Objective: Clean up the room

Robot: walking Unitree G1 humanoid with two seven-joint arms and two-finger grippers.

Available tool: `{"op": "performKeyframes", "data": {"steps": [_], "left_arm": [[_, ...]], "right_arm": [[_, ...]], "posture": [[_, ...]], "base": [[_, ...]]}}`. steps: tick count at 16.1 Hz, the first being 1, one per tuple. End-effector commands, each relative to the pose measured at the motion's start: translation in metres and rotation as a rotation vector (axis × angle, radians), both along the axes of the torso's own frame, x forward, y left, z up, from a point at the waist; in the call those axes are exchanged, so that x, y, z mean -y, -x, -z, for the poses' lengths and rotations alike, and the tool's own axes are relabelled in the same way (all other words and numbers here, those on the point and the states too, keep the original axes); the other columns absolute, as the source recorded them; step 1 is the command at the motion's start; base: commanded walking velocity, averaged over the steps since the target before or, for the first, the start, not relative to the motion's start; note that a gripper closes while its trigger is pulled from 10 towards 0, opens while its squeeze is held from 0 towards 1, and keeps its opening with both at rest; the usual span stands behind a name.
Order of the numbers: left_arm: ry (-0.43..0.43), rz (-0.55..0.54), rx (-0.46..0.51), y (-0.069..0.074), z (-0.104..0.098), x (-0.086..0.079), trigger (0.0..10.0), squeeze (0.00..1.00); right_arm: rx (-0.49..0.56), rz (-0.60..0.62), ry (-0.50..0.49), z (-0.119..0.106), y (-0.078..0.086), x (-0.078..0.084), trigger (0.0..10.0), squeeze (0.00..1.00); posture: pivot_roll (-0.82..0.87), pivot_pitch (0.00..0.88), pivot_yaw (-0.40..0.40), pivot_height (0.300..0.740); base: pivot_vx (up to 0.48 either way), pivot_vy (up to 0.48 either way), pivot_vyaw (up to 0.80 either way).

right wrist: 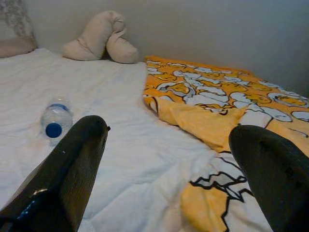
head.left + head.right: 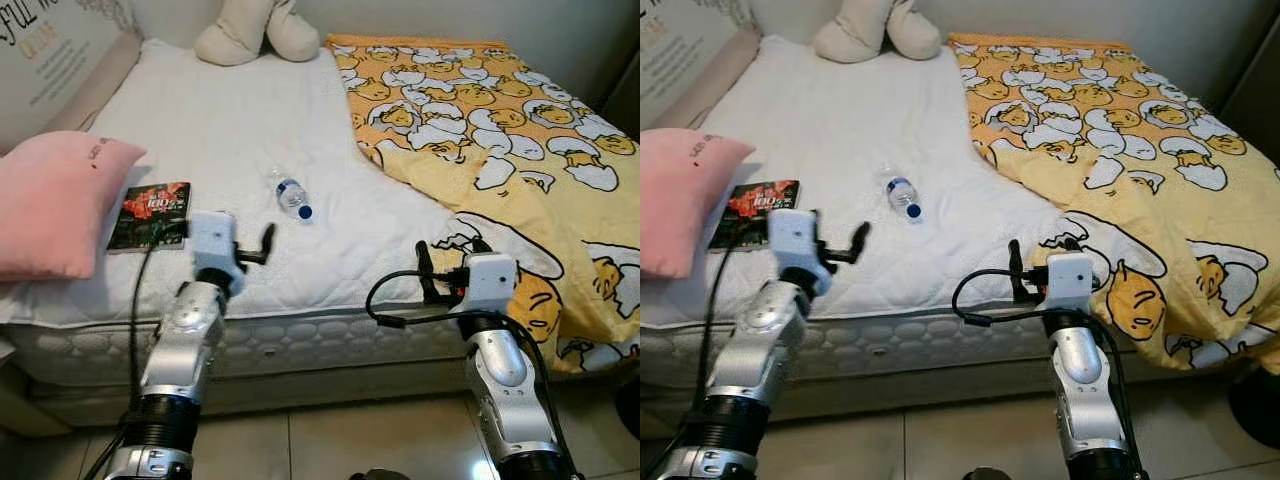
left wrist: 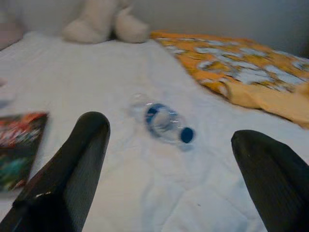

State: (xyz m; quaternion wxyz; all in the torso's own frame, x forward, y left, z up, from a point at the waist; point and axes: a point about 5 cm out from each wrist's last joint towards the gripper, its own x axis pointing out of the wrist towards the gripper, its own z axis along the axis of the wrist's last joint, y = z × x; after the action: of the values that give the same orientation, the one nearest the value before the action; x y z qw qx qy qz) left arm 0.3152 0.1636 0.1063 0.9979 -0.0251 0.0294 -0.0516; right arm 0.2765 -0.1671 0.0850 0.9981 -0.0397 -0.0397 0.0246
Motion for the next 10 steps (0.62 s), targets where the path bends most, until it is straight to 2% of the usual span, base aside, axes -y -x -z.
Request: {"op": "performKeyframes", "data": {"steps": [1,2,3,4,5,6,7,8,9,10], "left_arm": [[0.038,-0.049,-0.016,0.004,0.001,-0.007,10.0,1.00],[0.058,-0.074,-0.050,0.014,0.009,-0.016,10.0,1.00],[-0.010,-0.052,-0.061,0.027,0.014,-0.020,10.0,1.00],[-0.096,-0.028,-0.051,0.034,0.014,-0.023,10.0,1.00],[-0.109,-0.017,-0.047,0.035,0.014,-0.023,10.0,1.00],[-0.101,0.024,-0.002,0.033,0.006,-0.017,10.0,0.00],[-0.081,0.057,0.038,0.030,-0.002,-0.012,10.0,0.00],[-0.068,0.068,0.052,0.029,-0.005,-0.010,10.0,0.00],[-0.030,0.033,0.100,0.020,-0.018,-0.003,10.0,0.00],[-0.008,0.034,0.109,0.018,-0.021,0.001,10.0,0.00]], "right_arm": [[0.005,0.023,-0.026,-0.003,-0.003,0.003,10.0,1.00],[-0.003,0.068,-0.080,-0.002,0.000,0.011,10.0,1.00],[-0.031,0.130,-0.137,0.004,0.006,0.022,10.0,1.00],[-0.043,0.153,-0.132,0.009,0.013,0.026,10.0,1.00],[-0.047,0.147,-0.125,0.010,0.014,0.025,10.0,1.00],[-0.043,0.084,-0.075,0.009,0.014,0.016,10.0,1.00],[-0.030,0.019,-0.025,0.006,0.012,0.007,10.0,1.00],[-0.022,-0.001,-0.013,0.005,0.011,0.004,10.0,0.76],[-0.007,0.014,-0.046,-0.001,0.004,0.005,10.0,0.00],[-0.005,0.024,-0.047,-0.002,0.002,0.006,10.0,0.00]], "posture": [[-0.03,0.000,-0.015,0.740],[-0.03,0.000,-0.013,0.740],[-0.02,0.000,-0.009,0.740],[-0.02,0.000,-0.007,0.740],[-0.02,0.000,-0.008,0.740],[-0.02,0.000,-0.015,0.740],[-0.03,0.000,-0.015,0.740],[-0.03,0.000,-0.015,0.740],[-0.03,0.000,-0.015,0.740],[-0.03,0.000,-0.014,0.740]], "base": [[0.000,0.000,0.00],[0.000,0.000,0.00],[0.000,0.000,0.00],[0.000,0.000,0.00],[0.000,0.000,0.00],[0.000,0.000,0.00],[0.000,0.000,0.00],[0.480,0.000,0.00],[0.480,0.000,0.00],[0.480,0.000,0.00]]}}
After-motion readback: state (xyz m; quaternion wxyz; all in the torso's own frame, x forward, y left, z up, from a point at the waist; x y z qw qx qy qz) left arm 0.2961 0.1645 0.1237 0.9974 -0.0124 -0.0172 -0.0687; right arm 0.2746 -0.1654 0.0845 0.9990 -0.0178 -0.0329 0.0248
